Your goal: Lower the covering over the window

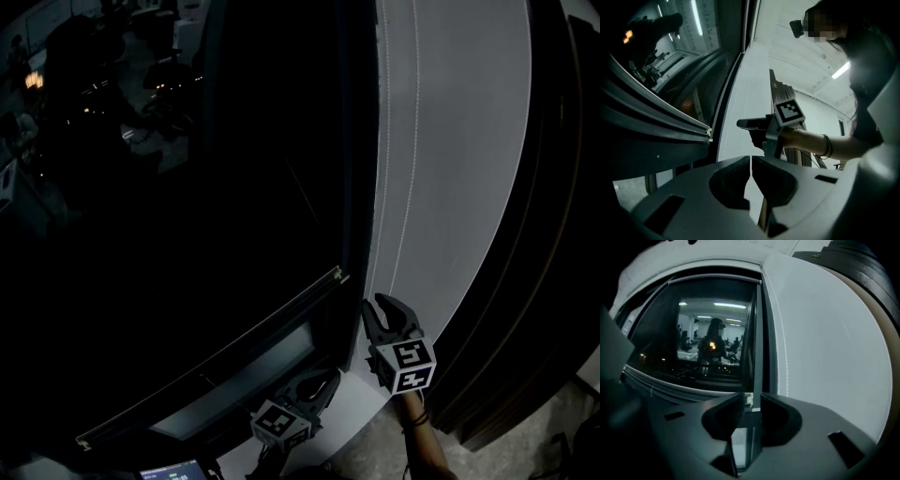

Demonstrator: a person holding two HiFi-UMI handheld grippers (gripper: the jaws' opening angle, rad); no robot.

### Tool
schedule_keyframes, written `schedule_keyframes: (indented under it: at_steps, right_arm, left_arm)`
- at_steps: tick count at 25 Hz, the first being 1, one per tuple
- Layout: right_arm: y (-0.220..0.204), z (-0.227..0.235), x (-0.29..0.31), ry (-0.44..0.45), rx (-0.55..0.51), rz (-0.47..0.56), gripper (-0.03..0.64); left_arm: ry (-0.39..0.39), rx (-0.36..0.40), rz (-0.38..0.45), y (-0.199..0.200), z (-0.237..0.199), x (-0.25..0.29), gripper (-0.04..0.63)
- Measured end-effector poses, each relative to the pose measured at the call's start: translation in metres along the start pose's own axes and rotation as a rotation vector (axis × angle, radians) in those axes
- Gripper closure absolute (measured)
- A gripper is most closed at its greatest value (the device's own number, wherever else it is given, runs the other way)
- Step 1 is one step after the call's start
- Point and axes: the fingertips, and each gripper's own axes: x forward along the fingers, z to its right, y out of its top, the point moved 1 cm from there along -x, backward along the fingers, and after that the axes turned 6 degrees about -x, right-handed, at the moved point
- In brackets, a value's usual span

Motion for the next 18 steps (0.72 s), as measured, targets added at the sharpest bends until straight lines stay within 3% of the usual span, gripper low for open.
schedule_keyframes:
  at_steps: [9,18]
  right_arm:
    - [0.033,0.049,0.058,-0.191,-0.037,0.022,0.529]
    - [0.046,0.070,0.091,-0.184,-0.032,0.015,0.529]
  left_arm:
    - [-0.045,-0.026,-0.013,-0.004,-0.027,-0.003,0.595]
    - [-0.046,-0.033,-0.023,-0.006,-0.042,-0.015,0.595]
